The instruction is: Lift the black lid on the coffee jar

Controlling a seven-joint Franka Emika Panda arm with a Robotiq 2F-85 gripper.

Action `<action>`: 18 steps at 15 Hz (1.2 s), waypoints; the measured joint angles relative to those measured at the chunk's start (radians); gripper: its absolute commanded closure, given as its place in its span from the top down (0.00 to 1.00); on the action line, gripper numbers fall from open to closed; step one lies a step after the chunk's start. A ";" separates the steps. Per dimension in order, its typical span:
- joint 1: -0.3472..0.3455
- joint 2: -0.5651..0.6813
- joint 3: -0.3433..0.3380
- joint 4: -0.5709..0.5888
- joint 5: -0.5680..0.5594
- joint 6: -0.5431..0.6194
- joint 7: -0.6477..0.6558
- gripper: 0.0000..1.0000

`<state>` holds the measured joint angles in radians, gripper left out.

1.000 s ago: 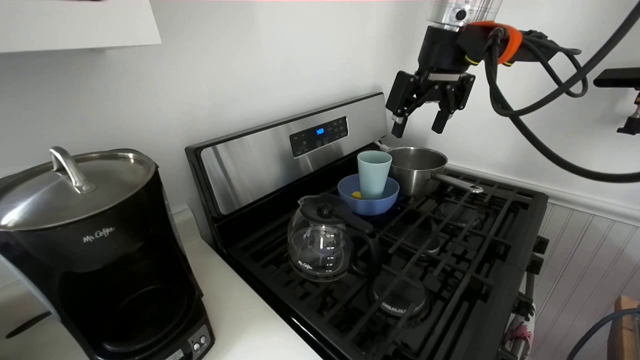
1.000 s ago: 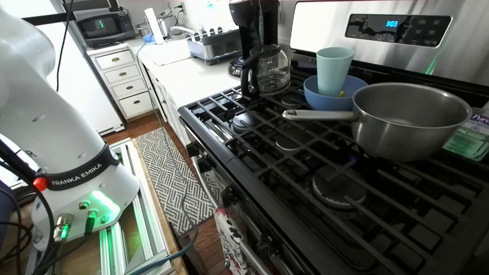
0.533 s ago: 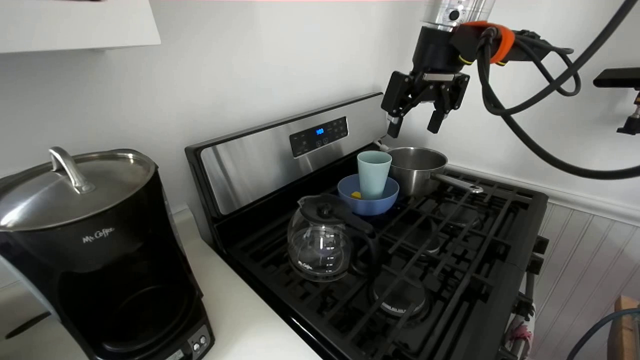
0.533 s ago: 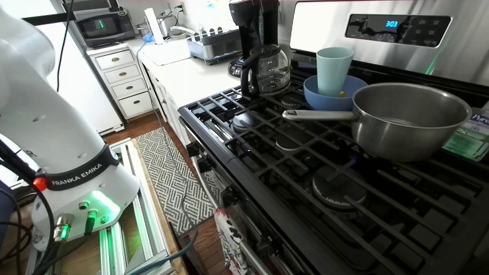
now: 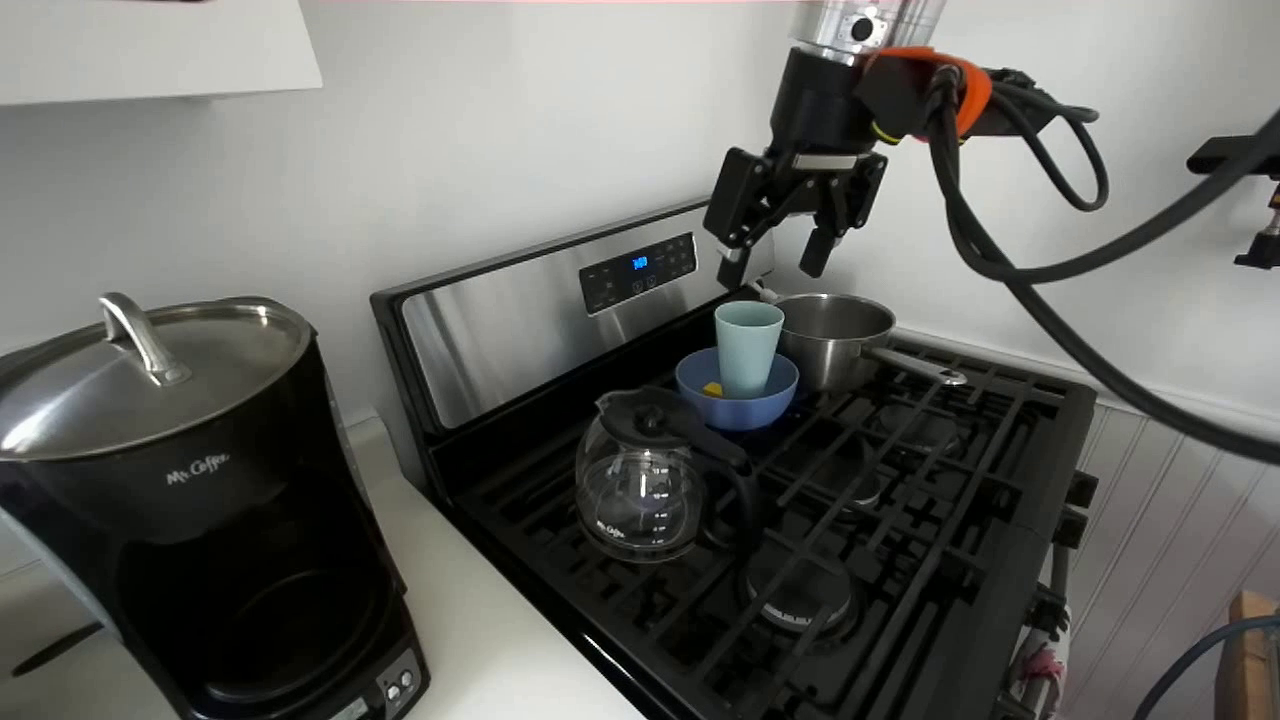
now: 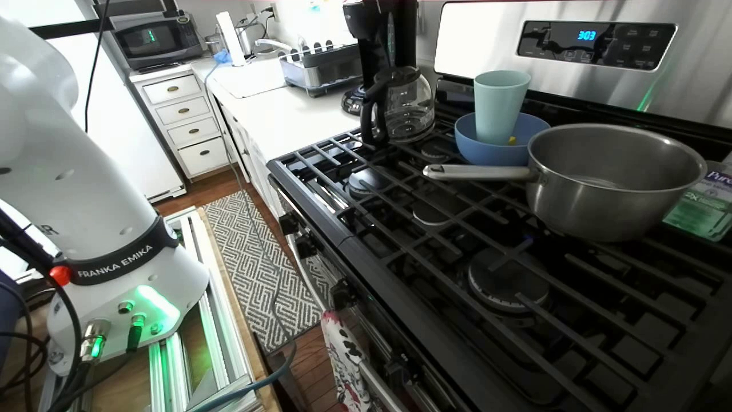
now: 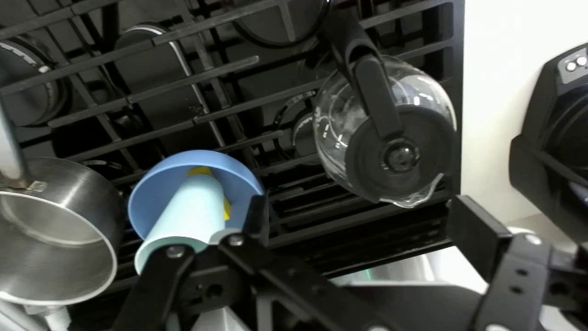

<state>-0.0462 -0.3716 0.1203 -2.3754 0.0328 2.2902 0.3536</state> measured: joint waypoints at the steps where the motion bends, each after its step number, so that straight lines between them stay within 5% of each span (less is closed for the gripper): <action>1: 0.011 0.015 0.016 0.005 0.000 0.019 0.018 1.00; 13: 0.045 0.339 0.035 0.214 -0.039 0.053 -0.018 1.00; 18: 0.054 0.370 0.019 0.235 -0.023 0.051 -0.045 1.00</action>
<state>0.0074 -0.0012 0.1394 -2.1408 0.0094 2.3407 0.3088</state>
